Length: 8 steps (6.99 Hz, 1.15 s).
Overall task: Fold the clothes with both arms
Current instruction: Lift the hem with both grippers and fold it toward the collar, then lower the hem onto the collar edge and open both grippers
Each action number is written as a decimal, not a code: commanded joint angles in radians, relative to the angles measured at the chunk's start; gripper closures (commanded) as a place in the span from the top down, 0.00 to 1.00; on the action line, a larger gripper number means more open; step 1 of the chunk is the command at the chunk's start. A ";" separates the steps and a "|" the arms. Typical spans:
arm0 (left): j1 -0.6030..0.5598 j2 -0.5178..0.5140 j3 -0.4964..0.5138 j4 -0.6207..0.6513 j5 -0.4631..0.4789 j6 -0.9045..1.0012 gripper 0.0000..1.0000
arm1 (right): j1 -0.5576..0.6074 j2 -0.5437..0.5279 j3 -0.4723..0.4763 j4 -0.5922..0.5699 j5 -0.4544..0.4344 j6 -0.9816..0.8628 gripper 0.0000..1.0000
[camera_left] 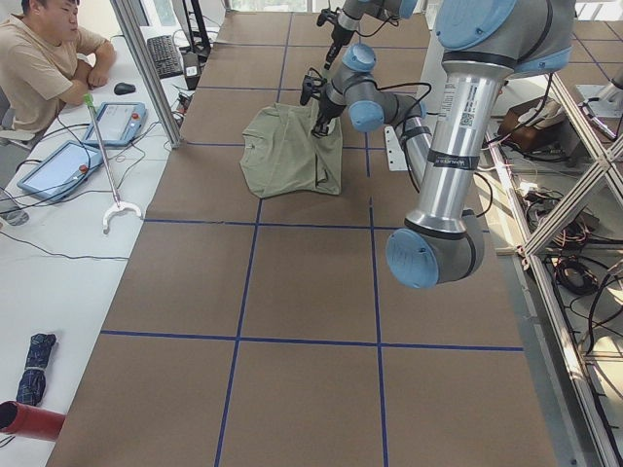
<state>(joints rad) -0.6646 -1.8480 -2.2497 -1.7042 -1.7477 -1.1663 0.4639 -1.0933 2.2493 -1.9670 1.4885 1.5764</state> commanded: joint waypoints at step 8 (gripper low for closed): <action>-0.076 -0.292 0.795 -0.328 0.093 0.085 0.00 | 0.249 0.161 -0.721 0.465 0.065 -0.193 0.00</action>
<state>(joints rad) -0.7416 -2.1326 -1.4861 -2.0209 -1.6617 -1.0821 0.7128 -0.9356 1.5481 -1.5091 1.5536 1.3871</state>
